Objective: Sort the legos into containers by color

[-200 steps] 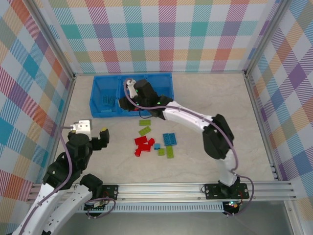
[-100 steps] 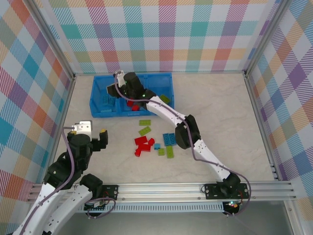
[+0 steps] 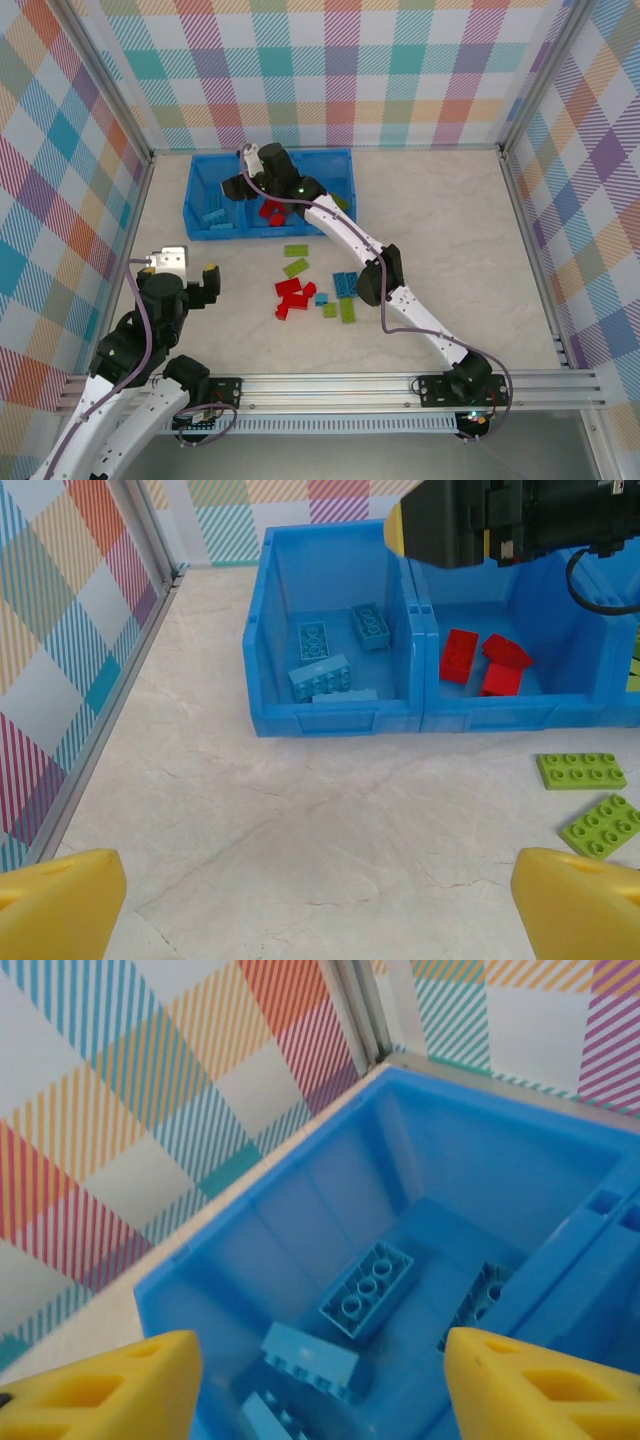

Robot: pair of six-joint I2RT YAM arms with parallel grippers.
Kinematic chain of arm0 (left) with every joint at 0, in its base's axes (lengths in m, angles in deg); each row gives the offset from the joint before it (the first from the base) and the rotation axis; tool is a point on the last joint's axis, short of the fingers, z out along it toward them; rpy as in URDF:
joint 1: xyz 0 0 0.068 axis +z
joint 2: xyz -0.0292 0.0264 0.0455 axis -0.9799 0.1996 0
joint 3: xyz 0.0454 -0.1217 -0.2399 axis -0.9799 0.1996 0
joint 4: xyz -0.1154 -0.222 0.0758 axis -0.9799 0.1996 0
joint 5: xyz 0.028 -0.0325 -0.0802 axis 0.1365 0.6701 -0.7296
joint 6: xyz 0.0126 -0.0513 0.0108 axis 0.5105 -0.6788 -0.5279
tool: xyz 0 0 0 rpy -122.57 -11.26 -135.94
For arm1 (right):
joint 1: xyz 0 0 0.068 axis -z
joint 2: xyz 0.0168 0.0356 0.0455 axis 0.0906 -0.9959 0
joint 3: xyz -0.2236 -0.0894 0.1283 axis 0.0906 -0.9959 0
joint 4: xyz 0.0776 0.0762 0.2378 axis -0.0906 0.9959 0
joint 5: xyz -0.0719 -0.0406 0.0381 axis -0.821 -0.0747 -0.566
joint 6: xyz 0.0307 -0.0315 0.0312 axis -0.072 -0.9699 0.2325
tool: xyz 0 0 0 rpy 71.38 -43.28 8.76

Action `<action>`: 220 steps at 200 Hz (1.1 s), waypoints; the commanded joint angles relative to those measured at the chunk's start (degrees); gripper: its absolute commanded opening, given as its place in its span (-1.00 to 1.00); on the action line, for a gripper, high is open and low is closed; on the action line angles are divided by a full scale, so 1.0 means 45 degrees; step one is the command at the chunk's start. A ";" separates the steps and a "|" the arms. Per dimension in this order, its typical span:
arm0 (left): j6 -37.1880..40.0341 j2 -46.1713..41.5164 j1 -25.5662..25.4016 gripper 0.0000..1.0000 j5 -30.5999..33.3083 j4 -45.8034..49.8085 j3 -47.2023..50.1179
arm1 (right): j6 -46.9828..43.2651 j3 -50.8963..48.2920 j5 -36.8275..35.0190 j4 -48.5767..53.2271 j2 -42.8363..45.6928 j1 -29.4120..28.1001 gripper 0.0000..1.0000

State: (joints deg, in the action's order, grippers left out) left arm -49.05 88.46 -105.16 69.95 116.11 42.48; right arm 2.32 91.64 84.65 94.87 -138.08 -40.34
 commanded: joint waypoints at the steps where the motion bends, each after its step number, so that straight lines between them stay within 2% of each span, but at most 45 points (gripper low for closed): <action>1: 0.0223 -0.0112 0.0166 0.98 -0.0220 -0.0224 0.0164 | -0.1815 0.0723 0.0726 0.2038 0.1227 -0.0017 0.51; 33: 0.0406 -0.0112 0.0201 1.00 -0.0418 -0.0261 0.0174 | -0.4300 0.0719 -0.0200 0.5103 0.2561 0.0132 0.64; 58: 0.0462 -0.0148 0.0355 1.00 -0.0517 -0.0266 0.0154 | -0.5320 0.0724 -0.0854 0.7805 0.3241 0.0751 0.69; 95: 0.0536 -0.0283 0.0706 1.00 -0.1021 -0.0475 0.0233 | -0.6269 0.0699 -0.1451 1.1518 0.4286 0.1686 0.84; 117: 0.0542 -0.0200 0.0972 1.00 -0.1394 -0.0553 0.0231 | -0.5908 -0.0089 -0.0670 1.2168 0.5385 0.2346 0.98; 128: 0.0543 -0.0180 0.1044 1.00 -0.1475 -0.0549 0.0247 | -0.5930 -0.1881 -0.0510 1.2007 0.6506 0.2515 0.99; 137: 0.0531 -0.0180 0.1045 1.00 -0.1565 -0.0539 0.0271 | -0.6089 -0.4646 -0.0619 1.1286 0.8023 0.2542 0.99; 158: 0.0503 -0.0105 0.1059 1.00 -0.1920 -0.0621 0.0325 | -0.6119 -1.3111 -0.1037 0.6921 1.2821 0.2542 0.99; 171: 0.0360 0.0164 0.1065 1.00 -0.2376 -0.0824 0.0355 | -0.5848 -1.6717 -0.1356 0.4695 1.5211 0.2561 0.99; 182: -0.0282 0.0697 0.1064 1.00 -0.3125 -0.0917 0.0231 | -0.5477 -1.8186 -0.1686 0.4328 1.6534 0.2580 0.99; 196: -0.1589 0.1723 0.1045 1.00 -0.4403 -0.1340 0.0137 | -0.4744 -1.8941 -0.1986 0.4820 1.7366 0.2600 0.99; 213: -0.3783 0.3393 0.0840 0.98 -0.5828 -0.2511 0.0098 | -0.3948 -1.9718 -0.1907 0.5300 1.8153 0.2610 0.99; 220: -0.4606 0.4173 0.0581 0.96 -0.5959 -0.2996 0.0057 | -0.3242 -2.0116 -0.1904 0.5319 1.8532 0.2600 0.99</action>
State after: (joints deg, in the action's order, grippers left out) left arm -55.98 98.80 -101.23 52.47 110.75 43.11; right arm -19.88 5.52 77.00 122.68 -58.56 -28.91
